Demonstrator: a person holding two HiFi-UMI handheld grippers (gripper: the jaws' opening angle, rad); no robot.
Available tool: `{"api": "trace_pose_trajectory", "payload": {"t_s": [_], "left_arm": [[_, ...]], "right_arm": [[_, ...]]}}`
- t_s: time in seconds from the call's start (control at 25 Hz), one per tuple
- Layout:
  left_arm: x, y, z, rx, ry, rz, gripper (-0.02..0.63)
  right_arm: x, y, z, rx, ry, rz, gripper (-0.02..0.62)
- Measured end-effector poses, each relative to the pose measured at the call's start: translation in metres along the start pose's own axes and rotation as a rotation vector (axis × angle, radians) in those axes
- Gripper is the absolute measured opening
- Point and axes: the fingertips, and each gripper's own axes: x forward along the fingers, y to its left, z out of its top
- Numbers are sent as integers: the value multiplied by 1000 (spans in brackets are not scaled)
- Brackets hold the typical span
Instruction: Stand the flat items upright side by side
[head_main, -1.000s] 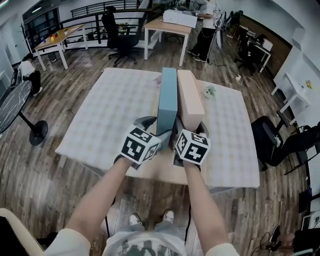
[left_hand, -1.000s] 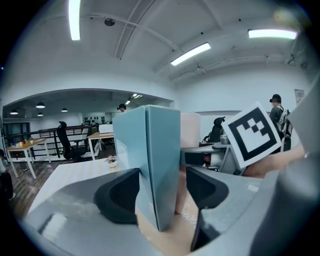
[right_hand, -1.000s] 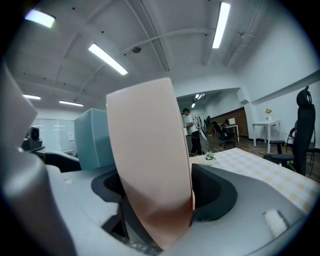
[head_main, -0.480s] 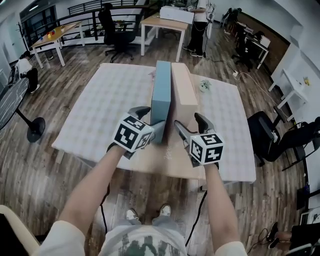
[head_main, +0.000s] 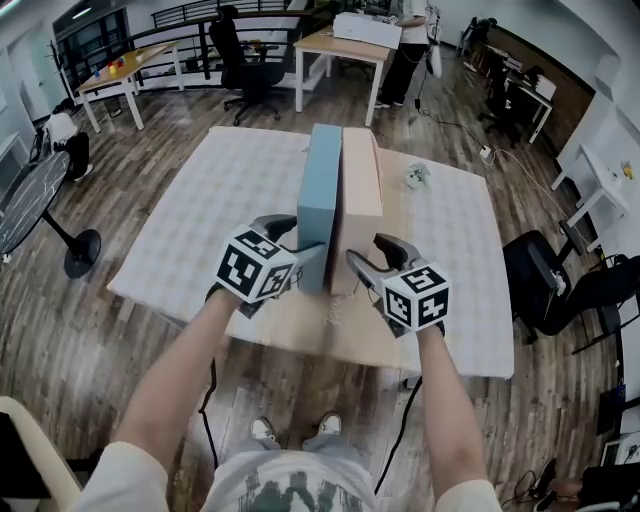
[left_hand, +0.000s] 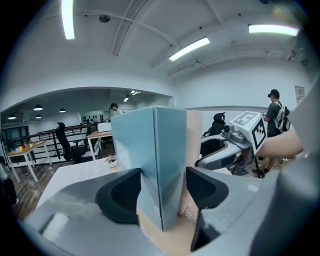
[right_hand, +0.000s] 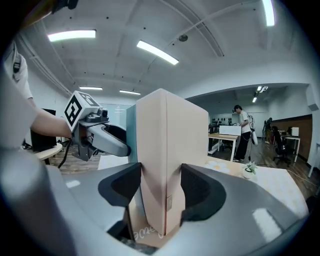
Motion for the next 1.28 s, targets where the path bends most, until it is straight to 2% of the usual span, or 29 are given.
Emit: {"api": "trace_pose_trajectory", "payload": {"t_s": [0.32,0.52,0.68,0.88,1.16,1.28], "left_arm": [[1,-4,-1,18,8,13,295],[-15,-3,-1,-55,-48,53,295],[-37,0,-7,-117,-90,101,227],[-64,6,-11,-171,-135,108,130],[-96,3,0,-96,-168,84,8],[-104,0,-1,-78,-177,62,6]], "right_arm": [[8,5,1,12,-13,-18,257],[-6,3,8,59,-11,-171,243],[-27,10,19,137,-37,-289,194],[-49,34,26,183,-74,-361,134],[-73,65,35,166,-105,-473,60],[-80,72,38,151,-110,-520,12]]}}
